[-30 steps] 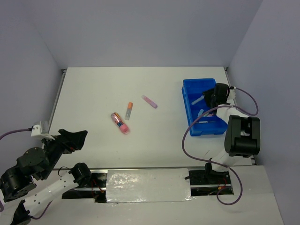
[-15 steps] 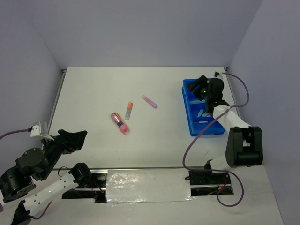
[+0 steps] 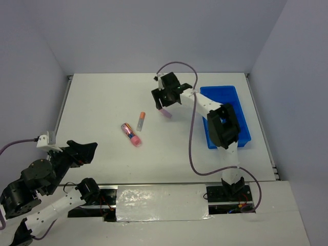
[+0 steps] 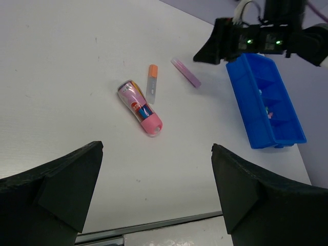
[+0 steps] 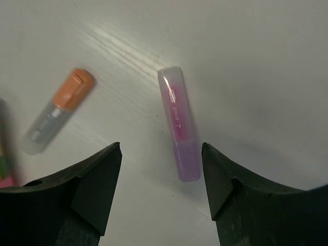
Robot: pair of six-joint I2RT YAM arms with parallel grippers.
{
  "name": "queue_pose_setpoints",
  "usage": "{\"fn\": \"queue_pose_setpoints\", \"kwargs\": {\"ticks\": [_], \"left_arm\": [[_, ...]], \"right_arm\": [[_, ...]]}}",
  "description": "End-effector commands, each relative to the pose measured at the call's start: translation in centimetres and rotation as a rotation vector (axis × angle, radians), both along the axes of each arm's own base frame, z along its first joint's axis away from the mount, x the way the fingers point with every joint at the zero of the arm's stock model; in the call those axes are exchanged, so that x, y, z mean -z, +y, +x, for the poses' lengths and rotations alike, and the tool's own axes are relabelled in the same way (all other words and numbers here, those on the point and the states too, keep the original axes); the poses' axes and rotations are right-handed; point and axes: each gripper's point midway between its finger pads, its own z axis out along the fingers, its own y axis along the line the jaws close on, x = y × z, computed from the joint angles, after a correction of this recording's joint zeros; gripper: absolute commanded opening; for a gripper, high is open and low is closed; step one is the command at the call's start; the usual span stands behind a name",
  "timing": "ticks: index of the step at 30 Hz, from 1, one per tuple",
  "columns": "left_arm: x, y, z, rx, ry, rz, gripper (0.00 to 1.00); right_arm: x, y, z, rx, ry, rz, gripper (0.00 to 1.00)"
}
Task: Sort the stationery into containers
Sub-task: Pick up the pen from the center of the board, then place the pen in the storage box.
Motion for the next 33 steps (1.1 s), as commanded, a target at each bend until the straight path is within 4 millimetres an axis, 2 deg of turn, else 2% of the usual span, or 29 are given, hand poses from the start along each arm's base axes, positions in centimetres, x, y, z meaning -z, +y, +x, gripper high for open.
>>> {"fn": "queue_pose_setpoints", "kwargs": {"ticks": [1,4,8,10,12,13,16,17,18,20,21,22,23,24,25,26,27,28,29,31,32,33], "left_arm": [[-0.6,-0.7,0.4,0.019,-0.016,0.012,0.99],[-0.6,-0.7,0.5,0.017,-0.013,0.015,0.99],[-0.6,-0.8,0.5,0.023,-0.014,0.018,0.99],[-0.6,-0.8,0.4,0.021,-0.015,0.016,0.99],[-0.6,-0.8,0.4,0.022,-0.015,0.016,0.99],[-0.6,-0.7,0.4,0.022,-0.016,0.015,0.99],[-0.6,-0.6,0.4,0.019,-0.019,0.01,0.99],[-0.7,-0.6,0.3,0.019,-0.02,0.008,0.99],[-0.7,-0.6,0.3,0.02,-0.022,0.005,0.99],[-0.7,-0.5,0.3,0.017,-0.021,0.005,0.99],[-0.6,-0.5,0.3,0.017,-0.019,0.006,0.99],[-0.7,-0.5,0.3,0.015,-0.022,0.003,0.99],[-0.6,-0.5,0.3,0.017,-0.021,0.002,0.99],[-0.7,-0.5,0.3,0.015,-0.022,0.002,0.99],[-0.6,-0.5,0.3,0.017,-0.021,0.003,0.99],[-0.7,-0.4,0.2,0.017,-0.024,-0.001,0.99],[-0.7,-0.4,0.2,0.015,-0.025,-0.002,0.99],[-0.7,-0.4,0.2,0.017,-0.026,-0.003,0.99],[-0.8,-0.3,0.2,0.017,-0.03,-0.008,0.99],[-0.8,-0.3,0.1,0.016,-0.033,-0.013,0.99],[-0.8,-0.2,0.0,0.015,-0.036,-0.015,0.99],[-0.8,-0.2,0.1,0.016,-0.038,-0.017,0.99]], "right_arm": [[3.4,-1.4,-1.4,-0.054,0.081,-0.214,0.71],[5.8,-1.1,-1.3,-0.065,0.123,-0.235,0.71],[8.6,-1.7,-1.7,-0.062,0.17,-0.277,0.69],[9.8,-2.0,-2.3,-0.072,0.193,-0.297,0.63],[10.6,-2.1,-2.9,-0.081,0.208,-0.31,0.54],[10.7,-2.2,-3.1,-0.082,0.214,-0.312,0.42],[10.8,-2.1,-3.8,-0.085,0.219,-0.313,0.26],[10.8,-1.9,-4.1,-0.091,0.229,-0.295,0.12],[10.2,-1.6,-4.1,-0.089,0.226,-0.272,0.01],[8.8,-1.0,-4.0,-0.081,0.226,-0.189,0.0],[6.7,-0.2,-4.7,-0.116,0.229,-0.093,0.0],[4.8,-0.9,-3.2,-0.071,0.194,0.004,0.0],[5.0,-1.7,-4.2,-0.019,0.249,0.088,0.0],[0.2,-0.9,-4.9,-0.074,0.213,0.258,0.0],[-3.1,-1.0,-3.5,-0.085,0.108,0.388,0.0],[-2.6,-3.5,-3.8,0.008,0.173,0.486,0.0],[-6.2,-4.4,-3.8,0.009,0.108,0.564,0.0],[-8.1,-4.9,-3.7,-0.005,0.063,0.615,0.0],[-9.5,-6.6,-3.8,0.029,0.031,0.629,0.0],[-10.1,-9.0,-3.2,0.126,-0.019,0.593,0.0],[-9.7,-10.4,-3.0,0.193,-0.027,0.577,0.0],[-9.9,-12.8,-3.0,0.296,-0.034,0.56,0.0]]}}
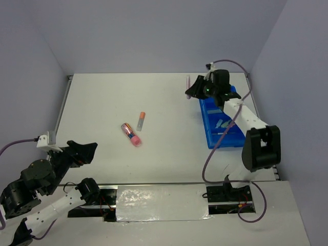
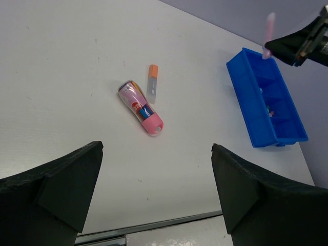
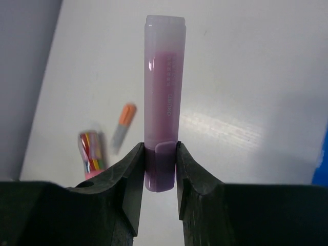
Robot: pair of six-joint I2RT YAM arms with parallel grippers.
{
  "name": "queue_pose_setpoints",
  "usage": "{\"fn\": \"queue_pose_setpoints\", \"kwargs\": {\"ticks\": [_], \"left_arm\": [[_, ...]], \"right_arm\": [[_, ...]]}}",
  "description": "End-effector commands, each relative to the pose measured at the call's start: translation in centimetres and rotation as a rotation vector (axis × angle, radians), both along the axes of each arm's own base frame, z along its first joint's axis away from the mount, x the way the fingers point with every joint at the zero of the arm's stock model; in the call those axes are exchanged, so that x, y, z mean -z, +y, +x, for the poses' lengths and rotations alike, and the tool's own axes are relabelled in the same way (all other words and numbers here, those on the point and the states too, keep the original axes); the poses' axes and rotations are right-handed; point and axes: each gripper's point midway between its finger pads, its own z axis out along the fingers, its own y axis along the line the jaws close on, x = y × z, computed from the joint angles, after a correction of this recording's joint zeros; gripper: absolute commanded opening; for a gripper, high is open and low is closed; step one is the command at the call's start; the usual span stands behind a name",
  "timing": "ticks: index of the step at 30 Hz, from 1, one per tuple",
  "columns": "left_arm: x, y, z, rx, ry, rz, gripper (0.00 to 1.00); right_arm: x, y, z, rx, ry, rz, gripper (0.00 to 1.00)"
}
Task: Sort the stationery into containers
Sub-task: Place the pen in the storage box.
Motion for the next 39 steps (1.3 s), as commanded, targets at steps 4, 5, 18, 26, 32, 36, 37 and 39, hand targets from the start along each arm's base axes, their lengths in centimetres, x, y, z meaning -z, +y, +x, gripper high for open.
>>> {"fn": "queue_pose_setpoints", "kwargs": {"ticks": [4,5,18,26,32,36,37,39], "left_arm": [[-1.0,0.0,-0.1,0.009,-0.044,-0.045,0.99],[-0.9,0.0,-0.1,0.008,-0.042,-0.043,0.99],[-1.0,0.0,-0.2,0.014,-0.048,-0.049,0.99],[-0.9,0.2,-0.1,-0.002,-0.039,-0.049,0.99],[-0.7,-0.4,0.3,0.006,-0.018,-0.014,0.99],[-0.7,-0.6,0.4,0.006,-0.01,-0.005,0.99],[-0.6,-0.6,0.5,0.008,-0.007,0.0,0.99],[-0.6,-0.6,0.5,0.007,-0.008,0.002,0.99]], "right_arm": [[-0.5,-10.8,0.2,0.609,0.07,0.085,0.0],[-0.8,-13.1,-0.1,0.705,0.069,0.111,0.0],[1.2,-20.6,0.5,1.126,0.1,0.258,0.05],[4.6,-22.0,0.7,1.175,0.175,0.26,0.13],[6.2,-21.7,1.5,1.144,0.212,0.237,0.18],[7.3,-21.3,1.1,1.134,0.237,0.245,0.31],[7.4,-21.3,1.0,1.13,0.24,0.247,0.36],[7.5,-21.2,0.9,1.123,0.243,0.24,0.44]]}}
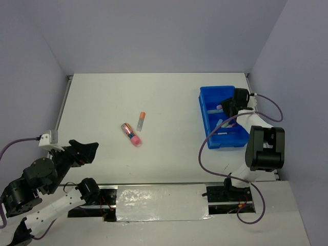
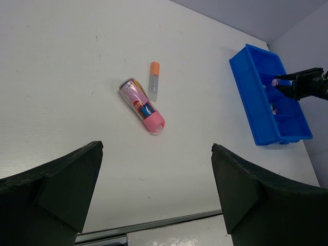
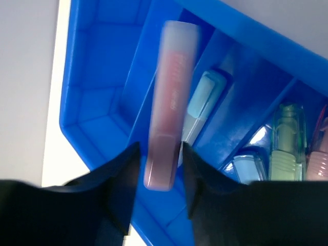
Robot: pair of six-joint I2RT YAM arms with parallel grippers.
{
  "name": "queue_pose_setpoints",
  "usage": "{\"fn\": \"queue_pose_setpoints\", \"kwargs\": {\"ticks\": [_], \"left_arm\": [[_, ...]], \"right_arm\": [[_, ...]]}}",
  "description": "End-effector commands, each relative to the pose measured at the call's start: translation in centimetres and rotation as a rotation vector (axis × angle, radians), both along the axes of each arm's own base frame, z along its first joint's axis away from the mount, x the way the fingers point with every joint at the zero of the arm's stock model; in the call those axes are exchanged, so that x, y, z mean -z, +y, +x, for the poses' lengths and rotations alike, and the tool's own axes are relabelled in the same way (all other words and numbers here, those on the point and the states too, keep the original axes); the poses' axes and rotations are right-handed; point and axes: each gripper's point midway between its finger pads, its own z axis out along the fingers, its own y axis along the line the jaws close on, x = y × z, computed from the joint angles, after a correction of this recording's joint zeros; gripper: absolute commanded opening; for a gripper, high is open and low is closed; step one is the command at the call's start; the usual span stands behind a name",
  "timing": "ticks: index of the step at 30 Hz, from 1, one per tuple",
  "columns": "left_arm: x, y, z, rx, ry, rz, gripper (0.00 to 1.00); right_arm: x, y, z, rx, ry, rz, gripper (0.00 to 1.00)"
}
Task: Sort the stationery into containers
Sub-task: Place the pen in the storage box, then pick up the pen from the center of the board.
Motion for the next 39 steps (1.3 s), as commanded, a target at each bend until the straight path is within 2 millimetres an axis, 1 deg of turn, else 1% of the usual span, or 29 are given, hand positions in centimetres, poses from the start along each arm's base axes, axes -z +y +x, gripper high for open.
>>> {"fn": "queue_pose_setpoints", "kwargs": {"ticks": [1,6,7,9,10,12,13,14,15,16,18,19,20,21,22,23,24,25,26,27,28,30,31,32,33,35,36,38,39], "left_arm": [[-0.7,-0.5,0.4,0.005,-0.015,-0.007,0.99],[-0.6,-0.6,0.6,0.002,-0.006,0.005,0.99],[-0.5,-0.8,0.7,0.001,0.001,0.014,0.99],[-0.5,-0.8,0.9,-0.011,0.008,0.031,0.99],[-0.3,-1.2,1.4,-0.015,0.022,0.048,0.99],[-0.2,-1.8,2.1,-0.028,0.047,0.072,0.99],[-0.3,-3.4,3.2,-0.012,0.058,0.086,0.99],[-0.3,-4.5,3.9,0.014,0.059,0.109,0.99],[-0.3,-5.7,4.7,0.031,0.067,0.127,0.99],[0.5,-8.0,6.7,0.038,0.114,0.181,0.99],[1.4,-9.8,9.2,0.01,0.168,0.26,0.99],[2.7,-12.2,11.6,0.029,0.234,0.339,0.99],[2.9,-14.0,13.3,0.103,0.254,0.344,0.99],[4.4,-16.3,15.9,0.138,0.315,0.379,0.99],[5.3,-16.9,17.4,0.143,0.349,0.394,0.99],[5.7,-16.3,19.4,0.101,0.376,0.398,0.99],[6.8,-16.5,20.5,0.103,0.423,0.418,0.99],[7.9,-17.3,22.7,0.096,0.461,0.441,0.99],[8.4,-16.8,23.7,0.086,0.492,0.463,0.99],[9.2,-17.4,25.5,0.081,0.515,0.476,0.99],[9.8,-17.3,26.2,0.081,0.535,0.485,0.99],[11.5,-17.2,27.9,0.089,0.585,0.485,0.99],[11.6,-16.8,28.0,0.087,0.592,0.486,0.99],[12.7,-16.9,28.8,0.098,0.611,0.492,0.98],[13.7,-17.4,29.3,0.12,0.618,0.492,0.98],[14.8,-17.0,29.7,0.11,0.644,0.512,0.97],[16.2,-16.7,29.8,0.107,0.676,0.52,0.97],[17.6,-16.6,29.8,0.122,0.697,0.513,0.94],[18.8,-16.4,29.5,0.123,0.724,0.522,0.93]], "right_arm": [[-1.3,0.0,1.1,-0.022,-0.058,-0.011,0.47],[-2.6,0.3,2.1,-0.074,-0.073,-0.026,0.6],[-2.7,0.5,2.0,-0.09,-0.065,-0.033,0.61],[-3.9,0.7,2.1,-0.112,-0.09,-0.046,0.62],[-5.6,0.7,2.1,-0.121,-0.128,-0.056,0.62],[-7.7,1.4,2.0,-0.184,-0.181,-0.086,0.62],[-10.4,2.3,1.5,-0.234,-0.238,-0.098,0.62],[-11.9,3.6,1.0,-0.311,-0.272,-0.104,0.62],[-13.1,4.5,0.2,-0.362,-0.292,-0.129,0.62],[-15.9,6.2,-1.2,-0.44,-0.352,-0.193,0.63],[-17.8,9.0,-3.7,-0.596,-0.418,-0.24,0.64],[-19.1,11.7,-6.1,-0.695,-0.477,-0.243,0.65],[-19.3,13.2,-7.6,-0.762,-0.491,-0.243,0.66],[-18.7,14.4,-9.6,-0.838,-0.47,-0.262,0.66],[-19.2,15.1,-11.8,-0.87,-0.493,-0.286,0.66],[-18.9,17.1,-13.7,-0.941,-0.495,-0.291,0.67],[-18.0,17.3,-15.3,-0.969,-0.47,-0.306,0.68],[-17.7,17.3,-17.2,-0.978,-0.49,-0.311,0.68],[-17.1,17.4,-18.4,-0.994,-0.481,-0.301,0.69],[-16.8,17.3,-19.5,-0.998,-0.488,-0.289,0.69],[-16.8,16.9,-20.9,-0.989,-0.516,-0.292,0.75],[-16.5,16.6,-22.5,-0.998,-0.514,-0.285,0.77],[-17.4,16.4,-23.5,-0.998,-0.549,-0.29,0.77],[-17.3,16.3,-24.1,-1.005,-0.538,-0.29,0.78],[-18.3,16.2,-24.8,-1.006,-0.574,-0.299,0.78],[-18.7,16.0,-25.4,-1.01,-0.579,-0.304,0.79],[-19.2,16.0,-25.8,-1.015,-0.591,-0.311,0.79],[-19.5,16.0,-26.2,-1.025,-0.598,-0.31,0.79],[-19.6,16.0,-26.3,-1.028,-0.607,-0.311,0.79]]}}
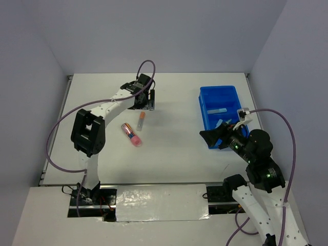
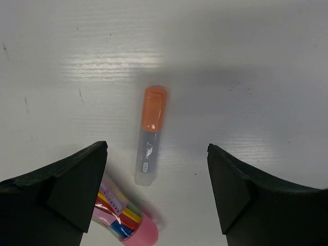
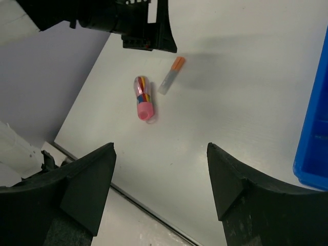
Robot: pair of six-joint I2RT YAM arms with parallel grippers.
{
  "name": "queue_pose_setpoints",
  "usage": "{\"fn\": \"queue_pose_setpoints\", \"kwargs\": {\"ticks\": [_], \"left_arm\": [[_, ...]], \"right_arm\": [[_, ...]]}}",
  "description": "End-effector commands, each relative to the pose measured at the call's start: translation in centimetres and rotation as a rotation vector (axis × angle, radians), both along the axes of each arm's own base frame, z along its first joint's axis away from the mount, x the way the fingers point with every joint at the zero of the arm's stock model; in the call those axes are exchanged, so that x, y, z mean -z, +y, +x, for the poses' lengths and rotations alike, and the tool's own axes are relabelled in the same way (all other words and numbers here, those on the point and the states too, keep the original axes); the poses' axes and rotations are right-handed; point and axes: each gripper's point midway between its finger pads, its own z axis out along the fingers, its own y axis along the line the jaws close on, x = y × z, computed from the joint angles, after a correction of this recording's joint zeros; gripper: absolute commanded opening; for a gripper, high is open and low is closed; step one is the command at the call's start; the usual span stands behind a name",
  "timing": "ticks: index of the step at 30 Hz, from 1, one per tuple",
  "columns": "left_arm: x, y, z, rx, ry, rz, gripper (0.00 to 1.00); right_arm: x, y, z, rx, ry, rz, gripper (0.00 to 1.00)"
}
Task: Sort the stationery into containers
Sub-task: Pick up the pen from the center of the board.
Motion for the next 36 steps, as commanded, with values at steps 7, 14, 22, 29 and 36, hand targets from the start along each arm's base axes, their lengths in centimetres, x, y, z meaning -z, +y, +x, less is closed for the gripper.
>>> {"fn": "queue_pose_setpoints", "kwargs": {"ticks": [7,14,22,29,36], "left_arm": [[6.6,0.0,-2.4,0.03,0.128,-0.012,0.81],[10.0,0.4,-3.3,0.033,0.181,0.011,0.76],[10.8,-0.9,-3.9,0.057,0.195,-0.033,0.16],[5.2,-6.4,-6.2,0.24,0.042,-0.178,0.0],[-6.1,-12.9,-11.1,0.509,-0.293,-0.422,0.0]], "right_arm": [[-0.7,0.7,-1.1,-0.054,-0.023,0.022,0.79],[-0.9,0.8,-1.0,-0.056,-0.02,0.029,0.79],[-1.6,1.3,-1.2,-0.094,-0.04,0.04,0.8],[0.6,1.9,1.2,-0.047,0.044,0.103,0.86],[-0.9,0.0,3.9,0.153,0.019,0.227,0.87]]}}
